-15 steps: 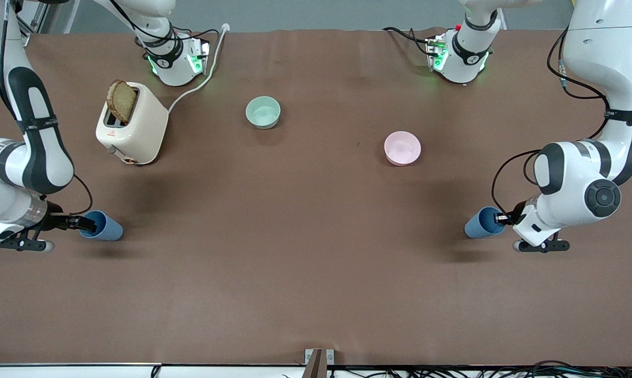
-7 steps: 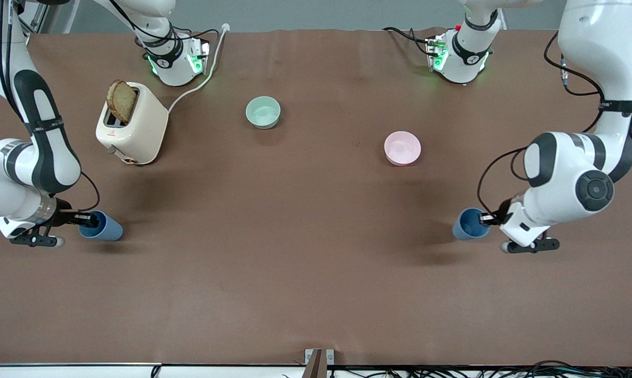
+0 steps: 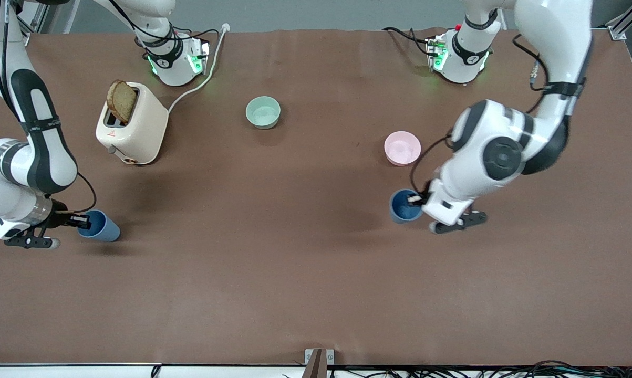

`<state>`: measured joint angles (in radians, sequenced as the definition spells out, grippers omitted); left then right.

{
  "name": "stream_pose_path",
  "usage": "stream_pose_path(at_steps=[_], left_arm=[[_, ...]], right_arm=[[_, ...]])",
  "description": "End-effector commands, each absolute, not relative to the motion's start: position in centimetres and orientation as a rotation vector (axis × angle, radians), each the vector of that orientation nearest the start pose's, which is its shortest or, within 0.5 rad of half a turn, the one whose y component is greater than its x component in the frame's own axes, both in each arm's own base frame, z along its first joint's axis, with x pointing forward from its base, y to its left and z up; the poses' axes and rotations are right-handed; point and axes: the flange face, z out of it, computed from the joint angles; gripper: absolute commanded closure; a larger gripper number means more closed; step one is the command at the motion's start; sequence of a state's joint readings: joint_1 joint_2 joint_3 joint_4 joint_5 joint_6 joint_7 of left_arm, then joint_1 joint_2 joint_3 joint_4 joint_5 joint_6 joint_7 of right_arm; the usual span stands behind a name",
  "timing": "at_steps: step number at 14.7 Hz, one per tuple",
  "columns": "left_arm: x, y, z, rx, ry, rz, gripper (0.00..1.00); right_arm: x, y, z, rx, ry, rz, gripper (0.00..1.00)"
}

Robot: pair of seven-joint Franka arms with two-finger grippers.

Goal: Stack blue cups with both arms
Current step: 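Carry the blue cup with the left gripper toward the table center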

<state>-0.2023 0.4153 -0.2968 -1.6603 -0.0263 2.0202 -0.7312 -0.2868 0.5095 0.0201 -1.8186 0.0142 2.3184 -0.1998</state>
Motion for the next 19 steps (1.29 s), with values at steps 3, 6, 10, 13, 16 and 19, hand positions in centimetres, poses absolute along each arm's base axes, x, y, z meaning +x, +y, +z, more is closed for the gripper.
stream_pose_path(at_steps=[3, 6, 10, 13, 16, 19], left_arm=[[55.9, -40.5, 34.8, -3.207, -0.579, 0.171, 1.0], [52.6, -46.5, 32.9, -3.234, -0.678, 0.142, 1.0], [48.8, -52.1, 31.2, -3.255, -0.714, 0.146, 1.0], [47.2, -54.1, 30.3, -3.243, -0.701, 0.133, 1.0], [47.2, -54.3, 28.4, -3.217, -0.689, 0.117, 1.0], [47.3, -54.4, 28.2, -3.215, -0.668, 0.097, 0.98]], right_arm=[[64.3, -15.4, 32.7, -3.097, 0.071, 0.035, 1.0], [65.7, -12.6, 39.1, -3.094, 0.104, 0.068, 1.0], [65.6, -8.1, 47.0, -3.103, 0.131, 0.036, 1.0], [63.7, -5.6, 52.6, -3.115, 0.138, -0.019, 1.0], [61.2, -4.3, 56.3, -3.113, 0.173, 0.021, 1.0], [58.5, -2.3, 59.6, -3.118, 0.159, 0.012, 1.0]])
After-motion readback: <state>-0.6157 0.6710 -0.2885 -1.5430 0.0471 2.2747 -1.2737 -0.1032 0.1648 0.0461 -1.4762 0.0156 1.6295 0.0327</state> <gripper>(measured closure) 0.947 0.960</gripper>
